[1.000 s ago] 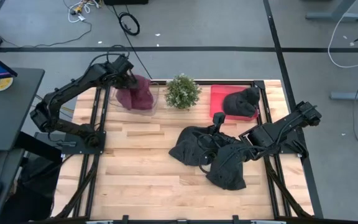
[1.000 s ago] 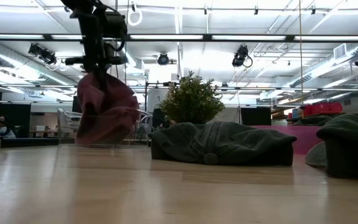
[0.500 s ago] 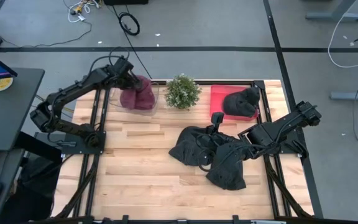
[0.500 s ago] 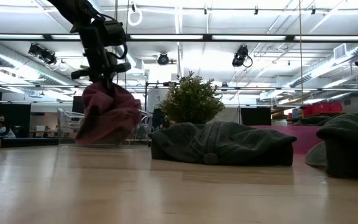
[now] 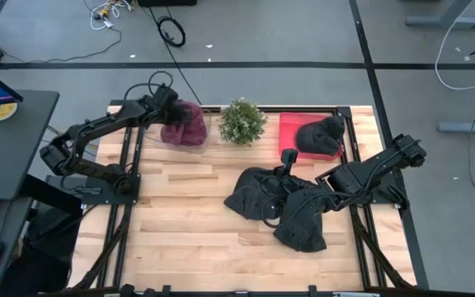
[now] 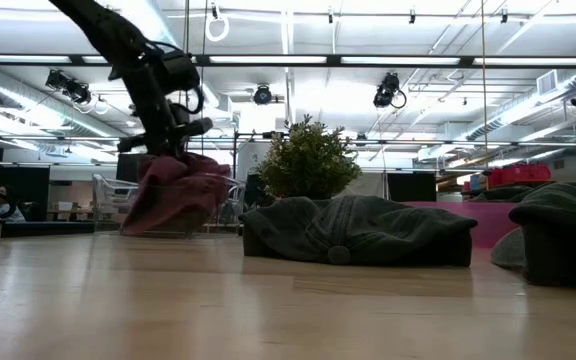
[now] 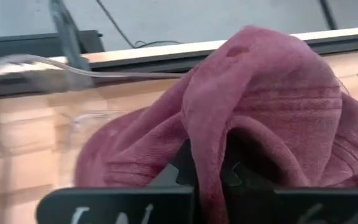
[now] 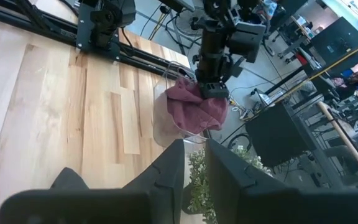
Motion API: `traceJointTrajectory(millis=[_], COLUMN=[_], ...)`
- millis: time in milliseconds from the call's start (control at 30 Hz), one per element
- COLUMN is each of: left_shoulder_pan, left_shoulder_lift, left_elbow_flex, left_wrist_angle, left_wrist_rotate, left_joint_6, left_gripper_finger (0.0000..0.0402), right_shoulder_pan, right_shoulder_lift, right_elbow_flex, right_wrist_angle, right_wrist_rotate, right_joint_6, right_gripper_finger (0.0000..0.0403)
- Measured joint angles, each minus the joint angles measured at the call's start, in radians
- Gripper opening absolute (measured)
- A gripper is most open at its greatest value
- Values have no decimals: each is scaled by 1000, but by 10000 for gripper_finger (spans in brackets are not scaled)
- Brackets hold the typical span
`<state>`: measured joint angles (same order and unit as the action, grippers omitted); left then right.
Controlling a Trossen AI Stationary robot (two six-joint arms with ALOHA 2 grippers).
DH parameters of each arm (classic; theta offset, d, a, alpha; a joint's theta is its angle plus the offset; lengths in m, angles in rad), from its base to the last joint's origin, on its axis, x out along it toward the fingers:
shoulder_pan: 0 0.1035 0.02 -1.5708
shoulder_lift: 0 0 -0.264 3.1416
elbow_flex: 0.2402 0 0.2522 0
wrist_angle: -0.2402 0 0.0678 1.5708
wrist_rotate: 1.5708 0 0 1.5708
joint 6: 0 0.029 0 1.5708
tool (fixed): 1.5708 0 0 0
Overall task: Pick & Place hat
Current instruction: Put the red cap into the transparent bin
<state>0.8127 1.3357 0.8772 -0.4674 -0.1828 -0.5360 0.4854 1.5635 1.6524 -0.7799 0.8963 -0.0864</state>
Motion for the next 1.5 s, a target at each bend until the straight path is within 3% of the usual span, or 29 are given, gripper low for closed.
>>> traceJointTrajectory(millis=[400,767,1200,1500], left_shoulder_pan=[11,10,8,8], left_shoulder_lift=[0,-1,-1,-68], left_elbow_flex=[-140,-149,-119,-80], left_wrist_angle=[225,260,284,264], left_wrist_rotate=[155,165,388,403], left_joint_6=[-23,95,208,209], left_gripper_finger=[9,50,167,241], right_shoulder_pan=[0,0,-12,-31], right_shoulder_lift=[0,0,0,0], right_elbow_flex=[0,0,0,0], right_wrist_angle=[1,1,1,-16], right_wrist_rotate=[0,0,0,-5], right_joint_6=[0,5,52,85], right_gripper_finger=[68,68,68,68])
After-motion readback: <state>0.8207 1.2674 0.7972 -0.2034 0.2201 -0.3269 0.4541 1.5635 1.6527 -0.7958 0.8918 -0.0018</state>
